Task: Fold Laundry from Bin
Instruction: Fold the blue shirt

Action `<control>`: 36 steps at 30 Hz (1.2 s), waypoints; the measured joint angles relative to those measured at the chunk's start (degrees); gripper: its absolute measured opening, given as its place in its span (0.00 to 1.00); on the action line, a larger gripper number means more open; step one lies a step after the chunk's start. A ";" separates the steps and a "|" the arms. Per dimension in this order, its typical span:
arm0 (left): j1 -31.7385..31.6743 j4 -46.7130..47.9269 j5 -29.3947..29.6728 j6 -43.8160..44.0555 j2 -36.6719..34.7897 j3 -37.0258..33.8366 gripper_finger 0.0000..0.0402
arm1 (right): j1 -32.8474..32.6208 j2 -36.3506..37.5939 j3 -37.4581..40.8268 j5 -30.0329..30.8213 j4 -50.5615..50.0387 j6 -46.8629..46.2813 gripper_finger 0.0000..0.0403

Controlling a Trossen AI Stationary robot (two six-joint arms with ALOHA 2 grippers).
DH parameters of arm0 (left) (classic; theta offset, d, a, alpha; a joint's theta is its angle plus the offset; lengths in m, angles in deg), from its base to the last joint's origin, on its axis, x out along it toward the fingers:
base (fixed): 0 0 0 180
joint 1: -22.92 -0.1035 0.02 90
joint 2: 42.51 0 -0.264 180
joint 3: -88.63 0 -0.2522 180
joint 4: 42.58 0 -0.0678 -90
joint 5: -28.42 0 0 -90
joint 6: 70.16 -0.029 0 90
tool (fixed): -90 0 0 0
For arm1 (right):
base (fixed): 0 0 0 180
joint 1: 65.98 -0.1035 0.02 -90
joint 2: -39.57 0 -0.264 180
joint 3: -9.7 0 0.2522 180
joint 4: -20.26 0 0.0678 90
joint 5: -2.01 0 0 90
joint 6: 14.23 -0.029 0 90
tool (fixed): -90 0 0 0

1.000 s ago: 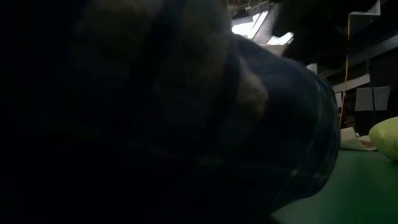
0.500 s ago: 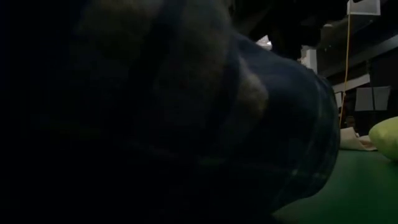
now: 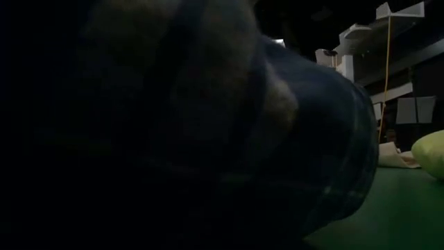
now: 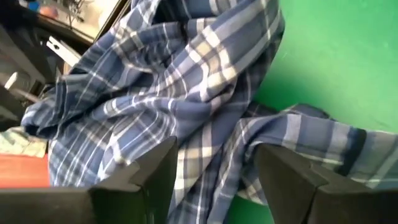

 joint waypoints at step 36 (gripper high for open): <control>0.00 0.01 -0.02 -0.92 0.00 0.00 0.50 | 1.41 -5.69 -5.02 4.41 6.50 6.47 0.52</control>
